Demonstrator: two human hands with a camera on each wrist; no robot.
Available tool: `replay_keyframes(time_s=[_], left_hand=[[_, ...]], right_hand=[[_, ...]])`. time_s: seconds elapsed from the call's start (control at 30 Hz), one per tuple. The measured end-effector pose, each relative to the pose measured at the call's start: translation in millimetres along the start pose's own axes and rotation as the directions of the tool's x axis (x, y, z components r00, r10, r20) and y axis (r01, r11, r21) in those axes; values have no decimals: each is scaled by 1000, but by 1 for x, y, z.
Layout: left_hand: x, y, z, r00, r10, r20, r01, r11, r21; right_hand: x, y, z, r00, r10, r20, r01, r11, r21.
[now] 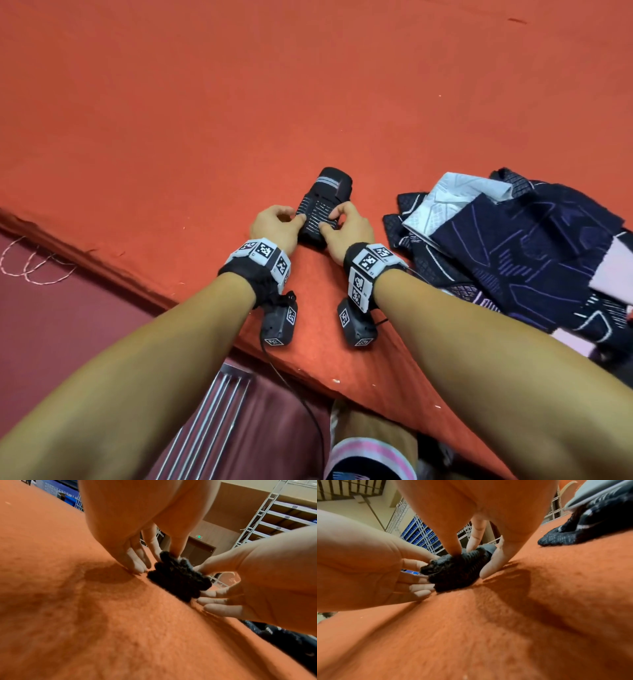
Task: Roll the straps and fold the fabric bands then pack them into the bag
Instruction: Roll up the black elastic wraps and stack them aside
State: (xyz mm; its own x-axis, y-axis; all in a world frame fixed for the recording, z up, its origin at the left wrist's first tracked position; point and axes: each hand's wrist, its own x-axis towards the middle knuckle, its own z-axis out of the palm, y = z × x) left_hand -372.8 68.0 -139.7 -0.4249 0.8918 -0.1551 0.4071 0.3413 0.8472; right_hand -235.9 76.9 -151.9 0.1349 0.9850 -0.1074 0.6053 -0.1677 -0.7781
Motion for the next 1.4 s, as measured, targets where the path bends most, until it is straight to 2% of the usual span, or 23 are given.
replay_keyframes(time_s=[0.07,0.2,0.4,0.5,0.6,0.7,0.77,0.87,0.97,1.17,1.27,1.4], left_hand=[[1,-1,1,1000,9,-6,-9,1000,-6],[1,-1,2,998,-47,-28,46,998,-36],[-9,7,-3,999,-13,-31,13,1000,12],[-18,18,-6,994,5,-107,-4,1000,6],[-33,38,-6,970,41,-241,-41,999,8],[-56,66,3,947,137,-290,-133,991,34],[-77,88,17,944,237,-231,-230,971,56],[-109,119,48,923,379,-68,-375,925,56],[-141,147,90,887,453,94,-456,890,15],[-212,179,169,837,455,305,-449,889,-92],[-243,179,202,794,464,394,-466,880,-98],[-280,169,238,748,407,525,-421,902,-98]], right_hand=[[-1,-1,3,1000,21,-7,-21,999,40],[-5,-4,4,999,51,-7,-50,996,74],[-11,-13,-7,995,46,89,-56,992,112],[-16,-14,-29,996,-12,83,6,998,66],[-25,-6,-55,997,-10,81,6,999,51],[-37,6,-86,999,3,52,-7,996,83],[-44,18,-113,1000,28,8,-29,996,86],[-56,44,-154,997,64,-41,-60,995,80],[-70,76,-197,989,105,-101,-98,992,76],[-96,137,-280,952,211,-224,-189,975,115],[-113,165,-310,925,264,-273,-232,962,145],[-136,207,-336,901,322,-292,-307,947,98]])
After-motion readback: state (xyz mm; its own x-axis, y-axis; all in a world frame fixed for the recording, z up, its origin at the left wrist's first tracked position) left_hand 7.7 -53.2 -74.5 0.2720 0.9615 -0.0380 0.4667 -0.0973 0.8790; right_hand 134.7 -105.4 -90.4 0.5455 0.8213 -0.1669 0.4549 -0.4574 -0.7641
